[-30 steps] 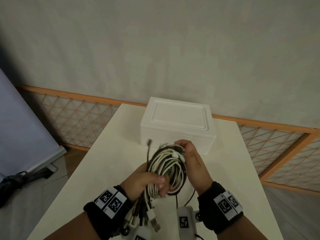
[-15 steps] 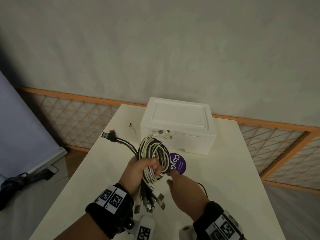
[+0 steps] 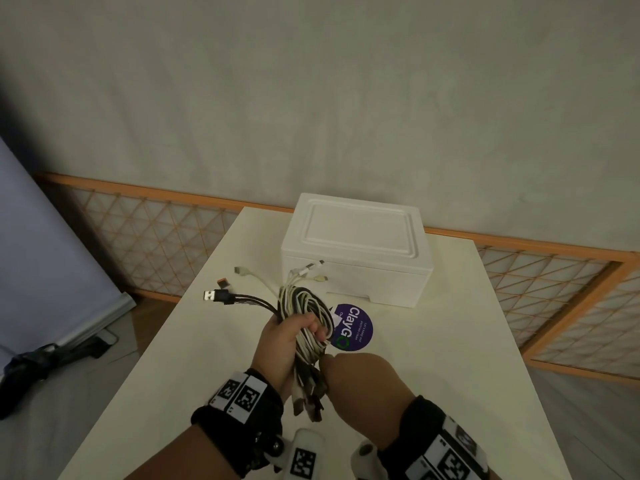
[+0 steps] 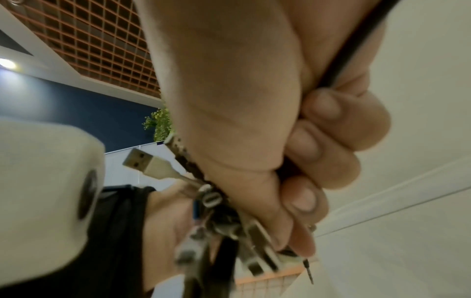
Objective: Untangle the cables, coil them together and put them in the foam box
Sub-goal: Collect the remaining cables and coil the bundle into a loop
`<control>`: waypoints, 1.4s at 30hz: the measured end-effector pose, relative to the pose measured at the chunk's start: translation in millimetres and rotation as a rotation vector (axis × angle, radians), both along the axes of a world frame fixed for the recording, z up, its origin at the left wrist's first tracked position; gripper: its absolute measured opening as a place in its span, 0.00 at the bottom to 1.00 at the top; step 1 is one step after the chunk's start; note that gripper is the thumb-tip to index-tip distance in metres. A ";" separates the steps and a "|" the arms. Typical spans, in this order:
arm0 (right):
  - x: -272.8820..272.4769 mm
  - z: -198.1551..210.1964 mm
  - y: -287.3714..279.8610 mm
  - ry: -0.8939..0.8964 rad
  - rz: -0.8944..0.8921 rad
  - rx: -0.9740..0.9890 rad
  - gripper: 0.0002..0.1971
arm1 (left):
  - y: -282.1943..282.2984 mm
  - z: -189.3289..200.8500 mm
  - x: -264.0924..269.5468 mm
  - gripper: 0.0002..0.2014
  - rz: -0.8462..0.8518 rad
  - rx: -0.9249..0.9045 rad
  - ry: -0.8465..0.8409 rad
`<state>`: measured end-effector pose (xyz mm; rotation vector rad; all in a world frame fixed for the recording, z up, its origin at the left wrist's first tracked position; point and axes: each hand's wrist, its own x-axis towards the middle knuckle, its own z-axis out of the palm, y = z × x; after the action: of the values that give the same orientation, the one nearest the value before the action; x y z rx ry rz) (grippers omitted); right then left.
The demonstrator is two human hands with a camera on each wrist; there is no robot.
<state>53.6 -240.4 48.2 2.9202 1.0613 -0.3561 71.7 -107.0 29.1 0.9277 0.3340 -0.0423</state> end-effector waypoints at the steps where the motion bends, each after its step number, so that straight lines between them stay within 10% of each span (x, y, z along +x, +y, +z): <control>1: 1.5 -2.0 -0.5 -0.013 -0.004 -0.009 0.10 | 1.6 0.4 0.6 0.10 -0.002 -0.064 0.013; 12: 7.0 16.7 5.6 -0.191 0.274 -0.053 0.11 | -2.7 5.0 -5.7 0.04 -0.091 0.272 0.012; 18: 3.3 24.6 -4.2 -0.008 0.198 0.153 0.11 | 0.6 -7.1 -5.2 0.15 -0.091 0.401 -0.010; 25: 24.1 33.3 -7.1 -0.303 0.306 0.451 0.11 | -4.5 -3.8 -18.3 0.04 -0.253 0.517 -0.149; 31: 25.3 34.7 -6.9 -0.525 0.290 0.539 0.07 | 1.8 0.9 -21.6 0.38 -0.401 0.642 -0.303; 42: 37.8 8.6 -5.2 -0.300 -0.001 0.713 0.14 | 1.4 11.9 -19.9 0.02 -0.535 0.808 -0.252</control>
<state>91.3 -245.6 56.8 3.3829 1.3476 0.5701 51.8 -105.5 41.0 1.7865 -0.1664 -0.2946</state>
